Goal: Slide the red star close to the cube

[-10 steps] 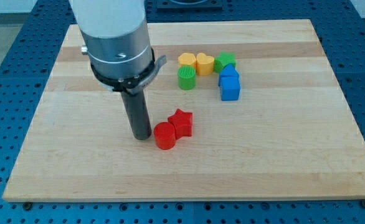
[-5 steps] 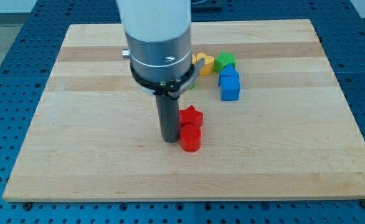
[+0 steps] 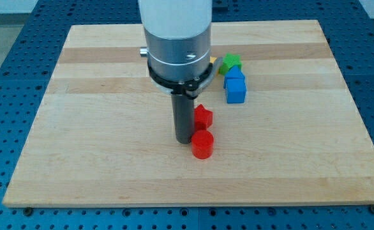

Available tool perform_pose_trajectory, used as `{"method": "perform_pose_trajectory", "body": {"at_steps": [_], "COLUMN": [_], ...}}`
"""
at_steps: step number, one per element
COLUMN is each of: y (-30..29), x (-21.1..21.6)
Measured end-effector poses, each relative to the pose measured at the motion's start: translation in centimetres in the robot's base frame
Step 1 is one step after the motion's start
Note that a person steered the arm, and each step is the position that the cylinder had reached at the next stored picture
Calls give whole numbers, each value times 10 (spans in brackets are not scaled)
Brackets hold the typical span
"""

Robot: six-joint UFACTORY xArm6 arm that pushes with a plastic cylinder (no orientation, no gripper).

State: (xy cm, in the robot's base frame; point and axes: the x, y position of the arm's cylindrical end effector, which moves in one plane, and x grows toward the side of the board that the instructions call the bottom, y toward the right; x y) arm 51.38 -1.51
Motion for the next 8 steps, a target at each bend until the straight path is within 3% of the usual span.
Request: {"method": "perform_pose_trajectory", "body": {"at_steps": [8], "y": [11], "x": [-57]}}
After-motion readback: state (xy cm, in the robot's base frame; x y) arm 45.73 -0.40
